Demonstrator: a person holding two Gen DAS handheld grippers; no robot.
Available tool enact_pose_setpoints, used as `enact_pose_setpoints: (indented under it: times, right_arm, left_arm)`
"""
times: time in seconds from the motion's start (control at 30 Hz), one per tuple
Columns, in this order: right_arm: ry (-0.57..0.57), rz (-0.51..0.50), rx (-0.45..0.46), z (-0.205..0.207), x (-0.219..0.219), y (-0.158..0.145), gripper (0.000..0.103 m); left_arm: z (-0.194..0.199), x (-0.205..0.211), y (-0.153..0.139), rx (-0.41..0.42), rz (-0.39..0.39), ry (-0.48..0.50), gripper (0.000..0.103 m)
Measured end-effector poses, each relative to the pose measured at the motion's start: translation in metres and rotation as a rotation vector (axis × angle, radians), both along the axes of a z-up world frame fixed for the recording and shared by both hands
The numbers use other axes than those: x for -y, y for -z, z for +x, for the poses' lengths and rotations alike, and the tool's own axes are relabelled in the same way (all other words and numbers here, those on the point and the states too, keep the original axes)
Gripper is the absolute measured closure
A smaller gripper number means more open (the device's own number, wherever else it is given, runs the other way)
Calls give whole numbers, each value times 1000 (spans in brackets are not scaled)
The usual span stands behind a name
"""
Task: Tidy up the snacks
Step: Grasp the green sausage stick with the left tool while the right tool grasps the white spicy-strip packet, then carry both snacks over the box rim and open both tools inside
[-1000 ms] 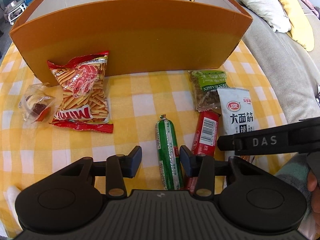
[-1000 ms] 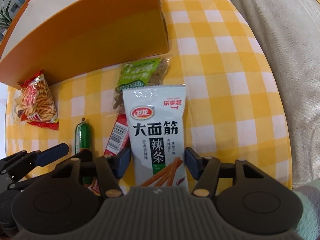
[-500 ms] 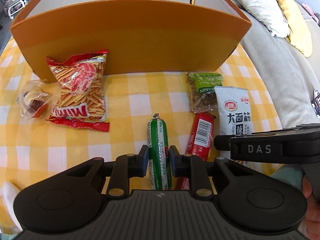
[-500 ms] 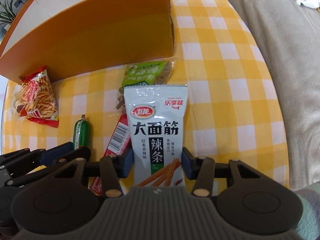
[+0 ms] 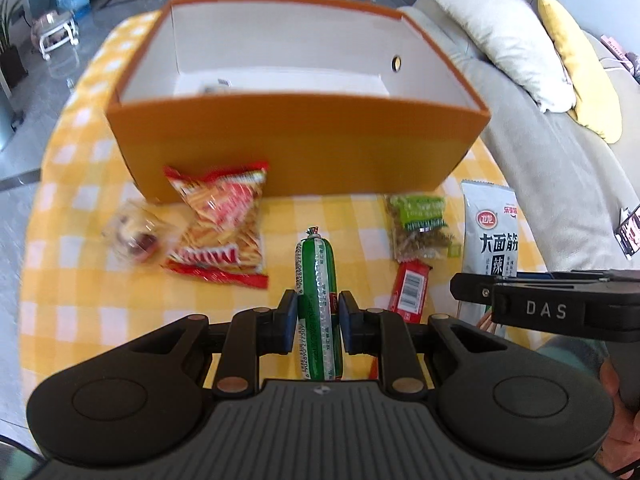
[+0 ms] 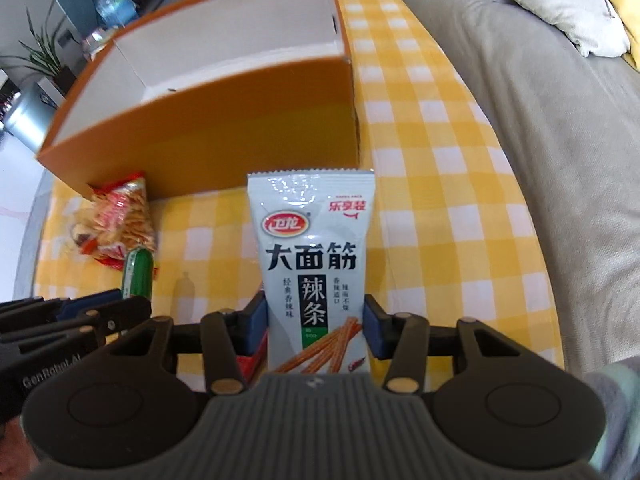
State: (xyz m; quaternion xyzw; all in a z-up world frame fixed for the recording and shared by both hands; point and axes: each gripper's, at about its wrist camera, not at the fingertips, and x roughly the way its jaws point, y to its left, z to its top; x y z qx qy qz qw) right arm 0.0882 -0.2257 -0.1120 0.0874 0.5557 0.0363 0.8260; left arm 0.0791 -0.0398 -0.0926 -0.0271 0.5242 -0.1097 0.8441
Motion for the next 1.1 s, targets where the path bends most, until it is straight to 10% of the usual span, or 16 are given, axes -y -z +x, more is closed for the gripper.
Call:
enact_pose_setpoints:
  times: [0.63,1.1]
  right_arm:
    - [-79,78,276,56,-26,-117,57]
    - [-162,-119,320,152,-62,-103,57]
  left_arm:
    - [66,-34,-103,218,-4,-43,79]
    - [143,-38,-69,158,70,-43,79]
